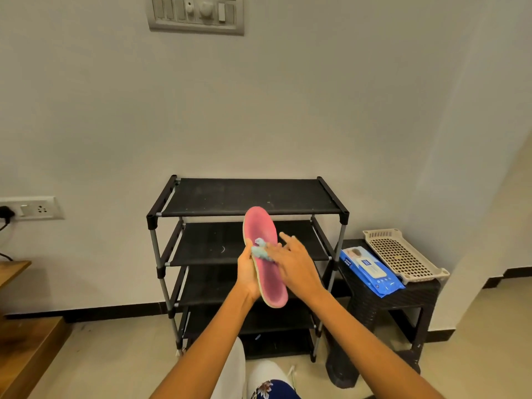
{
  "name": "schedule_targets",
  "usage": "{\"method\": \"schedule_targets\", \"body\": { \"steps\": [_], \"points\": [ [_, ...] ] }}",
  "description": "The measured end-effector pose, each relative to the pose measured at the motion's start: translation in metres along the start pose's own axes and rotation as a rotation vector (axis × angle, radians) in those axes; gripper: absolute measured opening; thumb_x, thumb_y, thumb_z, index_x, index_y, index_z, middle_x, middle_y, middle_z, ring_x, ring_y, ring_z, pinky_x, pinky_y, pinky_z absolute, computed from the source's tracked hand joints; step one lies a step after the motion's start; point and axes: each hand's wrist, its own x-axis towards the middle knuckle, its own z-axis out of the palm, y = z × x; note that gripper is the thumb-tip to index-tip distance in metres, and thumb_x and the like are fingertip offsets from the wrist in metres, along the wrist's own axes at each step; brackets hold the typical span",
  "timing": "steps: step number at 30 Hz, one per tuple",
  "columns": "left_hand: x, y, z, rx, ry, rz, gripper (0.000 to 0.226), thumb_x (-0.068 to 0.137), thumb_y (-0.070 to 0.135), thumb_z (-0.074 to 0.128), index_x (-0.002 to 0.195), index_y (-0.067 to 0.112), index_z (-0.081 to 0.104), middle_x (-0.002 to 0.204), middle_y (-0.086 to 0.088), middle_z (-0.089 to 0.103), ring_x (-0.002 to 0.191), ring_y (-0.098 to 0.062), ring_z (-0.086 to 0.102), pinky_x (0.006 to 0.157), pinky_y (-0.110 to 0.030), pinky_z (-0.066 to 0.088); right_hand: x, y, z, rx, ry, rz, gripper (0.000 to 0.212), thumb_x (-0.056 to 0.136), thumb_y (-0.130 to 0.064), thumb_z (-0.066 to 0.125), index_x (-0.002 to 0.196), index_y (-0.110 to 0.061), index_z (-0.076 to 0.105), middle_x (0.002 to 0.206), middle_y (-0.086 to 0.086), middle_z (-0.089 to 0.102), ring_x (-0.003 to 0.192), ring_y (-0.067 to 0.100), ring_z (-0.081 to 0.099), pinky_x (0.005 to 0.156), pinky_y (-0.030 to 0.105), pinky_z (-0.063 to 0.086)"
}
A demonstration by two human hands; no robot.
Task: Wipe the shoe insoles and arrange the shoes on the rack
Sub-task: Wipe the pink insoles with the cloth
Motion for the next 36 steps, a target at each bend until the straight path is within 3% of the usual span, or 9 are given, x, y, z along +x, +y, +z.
{"method": "schedule_targets", "body": {
  "steps": [5, 10, 17, 21, 24, 27, 31, 33, 36],
  "points": [
    [-0.001, 0.003, 0.002, 0.027, -0.025, 0.035, 0.052, 0.096, 0.05, 0.037, 0.119, 0.008, 0.057, 0.096, -0.016, 0.07, 0.088, -0.03, 0.068, 0.08, -0.041, 0.055, 0.0, -0.012, -0.004, 0.038, -0.158, 0.02, 0.043, 0.096, -0.029, 0.037, 0.139, -0.026, 0.044, 0.141, -0.002, 0.049, 0.143, 0.018, 0.02, 0.116, 0.034, 0.002],
    [0.001, 0.005, -0.009, -0.011, -0.053, 0.019, 0.063, 0.092, 0.056, 0.043, 0.128, 0.005, 0.051, 0.108, -0.018, 0.067, 0.096, -0.032, 0.067, 0.081, -0.042, 0.056, -0.024, -0.012, 0.004, -0.042, -0.209, -0.202, 0.052, 0.101, -0.043, 0.014, 0.138, -0.026, 0.045, 0.143, -0.008, 0.045, 0.144, 0.016, 0.018, 0.119, 0.037, 0.007],
    [0.0, -0.006, 0.003, 0.027, -0.053, 0.056, 0.05, 0.096, 0.048, 0.035, 0.126, 0.013, 0.054, 0.113, -0.016, 0.066, 0.106, -0.031, 0.062, 0.093, -0.045, 0.047, 0.023, 0.001, -0.009, -0.218, -0.267, 0.023, 0.055, 0.097, -0.043, 0.011, 0.144, -0.026, 0.034, 0.152, -0.006, 0.032, 0.145, 0.023, 0.011, 0.117, 0.044, 0.002],
    [0.003, 0.006, -0.002, 0.015, -0.066, 0.047, 0.052, 0.096, 0.048, 0.036, 0.116, 0.006, 0.058, 0.104, -0.015, 0.069, 0.095, -0.027, 0.067, 0.091, -0.039, 0.049, 0.009, -0.013, -0.003, 0.096, -0.161, -0.034, 0.036, 0.098, -0.028, 0.038, 0.127, -0.021, 0.058, 0.132, -0.005, 0.057, 0.132, 0.012, 0.036, 0.115, 0.036, 0.021],
    [0.004, 0.006, -0.01, -0.006, -0.051, -0.008, 0.066, 0.092, 0.058, 0.036, 0.121, 0.001, 0.056, 0.121, -0.02, 0.062, 0.112, -0.032, 0.059, 0.102, -0.042, 0.039, -0.005, -0.018, -0.005, 0.209, -0.249, -0.113, 0.028, 0.096, -0.021, 0.049, 0.118, -0.015, 0.065, 0.121, 0.001, 0.064, 0.119, 0.011, 0.049, 0.104, 0.024, 0.035],
    [0.004, 0.001, -0.012, -0.001, -0.02, -0.018, 0.06, 0.093, 0.049, 0.043, 0.12, -0.003, 0.058, 0.123, -0.023, 0.06, 0.118, -0.034, 0.054, 0.105, -0.043, 0.036, -0.001, -0.02, -0.016, 0.221, -0.312, -0.209, 0.022, 0.093, -0.013, 0.054, 0.108, -0.011, 0.069, 0.106, 0.006, 0.068, 0.103, 0.015, 0.057, 0.094, 0.026, 0.042],
    [0.001, 0.004, -0.01, -0.01, -0.104, 0.023, 0.031, 0.086, 0.019, 0.05, 0.108, 0.003, 0.064, 0.095, -0.016, 0.067, 0.086, -0.029, 0.067, 0.08, -0.039, 0.055, 0.032, -0.016, -0.028, 0.322, 0.036, 0.011, 0.013, 0.091, -0.013, 0.057, 0.102, -0.01, 0.065, 0.104, 0.004, 0.059, 0.093, 0.009, 0.054, 0.08, 0.015, 0.043],
    [-0.006, 0.006, -0.004, -0.002, -0.125, 0.023, 0.037, 0.093, 0.019, 0.042, 0.123, 0.002, 0.056, 0.112, -0.02, 0.065, 0.103, -0.036, 0.064, 0.093, -0.047, 0.049, 0.055, -0.009, -0.035, 0.357, 0.138, 0.145, 0.019, 0.091, -0.012, 0.057, 0.11, -0.009, 0.061, 0.11, 0.005, 0.053, 0.093, 0.007, 0.053, 0.077, 0.013, 0.045],
    [-0.011, 0.014, 0.003, 0.063, -0.134, 0.037, 0.045, 0.094, 0.03, 0.043, 0.131, 0.004, 0.049, 0.132, -0.021, 0.055, 0.123, -0.037, 0.052, 0.103, -0.052, 0.041, 0.081, -0.002, -0.038, 0.261, 0.06, 0.175, 0.034, 0.094, -0.011, 0.052, 0.128, -0.01, 0.054, 0.122, 0.007, 0.052, 0.111, 0.015, 0.05, 0.092, 0.022, 0.043]
  ]
}}
